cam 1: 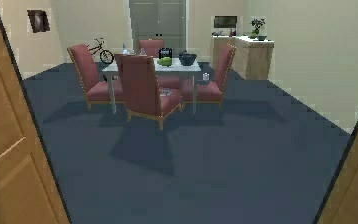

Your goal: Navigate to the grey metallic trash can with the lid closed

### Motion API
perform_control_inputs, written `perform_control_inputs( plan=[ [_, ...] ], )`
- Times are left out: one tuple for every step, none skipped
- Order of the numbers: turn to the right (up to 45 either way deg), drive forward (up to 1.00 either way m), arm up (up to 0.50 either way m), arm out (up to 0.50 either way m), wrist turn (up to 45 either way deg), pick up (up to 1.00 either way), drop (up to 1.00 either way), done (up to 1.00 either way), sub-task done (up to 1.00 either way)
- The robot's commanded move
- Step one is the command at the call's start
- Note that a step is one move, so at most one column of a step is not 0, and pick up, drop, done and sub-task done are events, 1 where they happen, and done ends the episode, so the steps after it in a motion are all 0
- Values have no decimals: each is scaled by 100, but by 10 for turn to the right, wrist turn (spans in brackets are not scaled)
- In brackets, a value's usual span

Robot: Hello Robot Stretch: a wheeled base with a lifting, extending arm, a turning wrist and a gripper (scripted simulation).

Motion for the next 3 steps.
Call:
perform_control_inputs(
  plan=[
    [0,100,0,0,0,0,0,0,0],
    [-30,0,0,0,0,0,0,0,0],
    [0,35,0,0,0,0,0,0,0]
  ],
)
